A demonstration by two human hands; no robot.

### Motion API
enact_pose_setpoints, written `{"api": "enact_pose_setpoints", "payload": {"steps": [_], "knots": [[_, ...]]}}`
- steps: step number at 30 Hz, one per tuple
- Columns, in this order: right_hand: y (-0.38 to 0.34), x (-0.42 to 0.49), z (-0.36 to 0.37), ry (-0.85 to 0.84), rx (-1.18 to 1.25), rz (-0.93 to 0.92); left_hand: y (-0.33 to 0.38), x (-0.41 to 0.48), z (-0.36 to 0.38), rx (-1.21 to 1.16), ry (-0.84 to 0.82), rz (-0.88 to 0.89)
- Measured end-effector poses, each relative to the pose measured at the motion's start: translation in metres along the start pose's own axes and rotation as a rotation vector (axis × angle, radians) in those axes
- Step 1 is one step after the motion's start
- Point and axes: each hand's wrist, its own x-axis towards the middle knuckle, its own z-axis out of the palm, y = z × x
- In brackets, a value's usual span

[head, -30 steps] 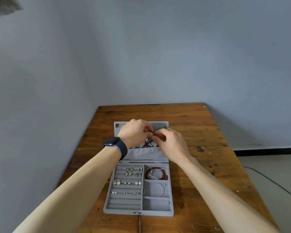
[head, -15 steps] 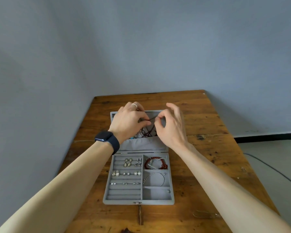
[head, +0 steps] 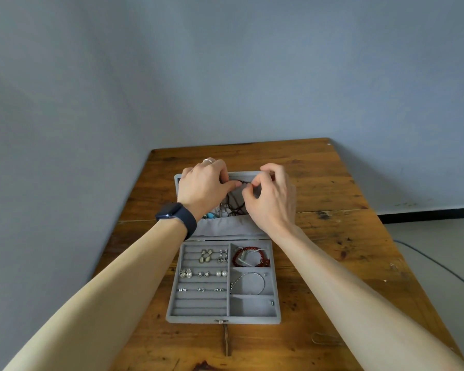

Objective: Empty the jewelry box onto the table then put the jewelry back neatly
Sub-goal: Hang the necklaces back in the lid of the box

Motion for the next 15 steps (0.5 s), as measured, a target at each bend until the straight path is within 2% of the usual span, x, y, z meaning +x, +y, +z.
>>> {"api": "enact_pose_setpoints", "payload": {"steps": [7, 15], "knots": [[-0.001, -0.002, -0.003, -0.051, -0.040, 0.011, -0.003, -0.003, 0.001, 0.008, -0.014, 0.056], [0.009, -0.010, -0.012, -0.154, -0.053, -0.091, -0.008, -0.009, 0.000, 0.076, -0.043, 0.154]]}}
